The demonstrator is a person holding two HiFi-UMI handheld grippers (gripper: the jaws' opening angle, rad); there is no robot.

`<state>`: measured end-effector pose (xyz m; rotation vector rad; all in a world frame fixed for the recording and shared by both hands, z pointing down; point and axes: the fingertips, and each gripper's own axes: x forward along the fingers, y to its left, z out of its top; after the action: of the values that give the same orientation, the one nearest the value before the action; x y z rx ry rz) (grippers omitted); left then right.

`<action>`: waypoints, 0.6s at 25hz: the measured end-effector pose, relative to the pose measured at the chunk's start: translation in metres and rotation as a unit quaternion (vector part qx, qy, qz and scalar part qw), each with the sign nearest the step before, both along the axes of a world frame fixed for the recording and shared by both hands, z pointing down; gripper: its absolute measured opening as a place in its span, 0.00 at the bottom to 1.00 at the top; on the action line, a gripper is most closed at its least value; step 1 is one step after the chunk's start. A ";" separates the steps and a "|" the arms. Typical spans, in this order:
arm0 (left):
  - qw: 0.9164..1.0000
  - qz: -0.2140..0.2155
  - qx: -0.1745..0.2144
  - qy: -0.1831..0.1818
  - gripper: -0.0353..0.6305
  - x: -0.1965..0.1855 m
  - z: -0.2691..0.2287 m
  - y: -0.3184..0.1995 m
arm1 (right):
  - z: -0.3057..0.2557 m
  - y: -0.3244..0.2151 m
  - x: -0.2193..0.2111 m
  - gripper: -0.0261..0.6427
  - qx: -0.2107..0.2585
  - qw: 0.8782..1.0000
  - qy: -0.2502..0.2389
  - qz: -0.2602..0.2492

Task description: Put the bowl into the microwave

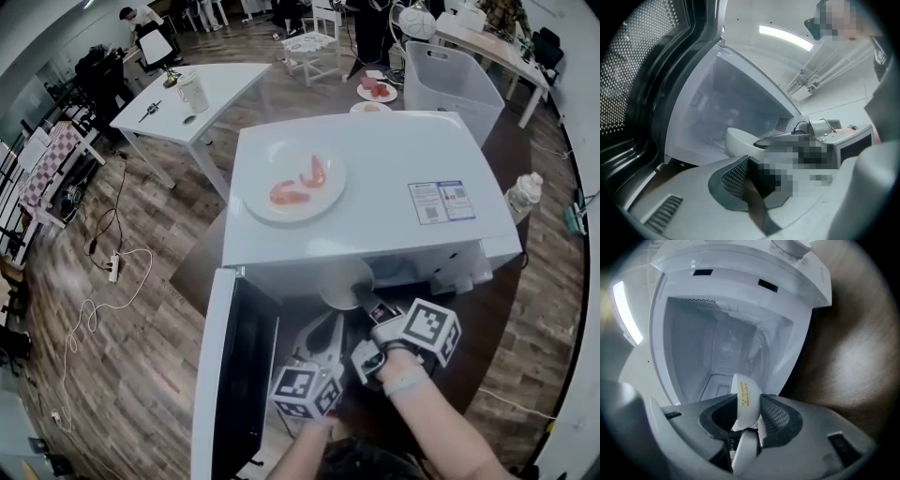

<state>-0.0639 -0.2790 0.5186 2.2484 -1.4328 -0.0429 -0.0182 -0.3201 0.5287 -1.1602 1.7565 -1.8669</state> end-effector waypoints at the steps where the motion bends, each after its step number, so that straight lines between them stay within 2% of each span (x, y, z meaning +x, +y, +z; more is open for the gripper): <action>1: 1.000 -0.002 -0.001 0.000 0.06 -0.001 0.000 -0.001 | 0.000 -0.001 -0.001 0.25 0.001 1.000 -0.001 -0.001; 7: 1.000 -0.001 -0.005 0.006 0.06 -0.003 0.000 -0.008 | -0.001 -0.006 -0.003 0.25 0.003 1.000 -0.005 -0.007; 15: 1.000 -0.002 -0.005 0.005 0.06 -0.005 -0.001 -0.014 | -0.008 -0.005 -0.005 0.31 0.060 0.996 0.028 -0.065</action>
<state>-0.0693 -0.2929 0.5176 2.2343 -1.4307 -0.0476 -0.0235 -0.3250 0.5210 -1.0885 1.9893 -1.7868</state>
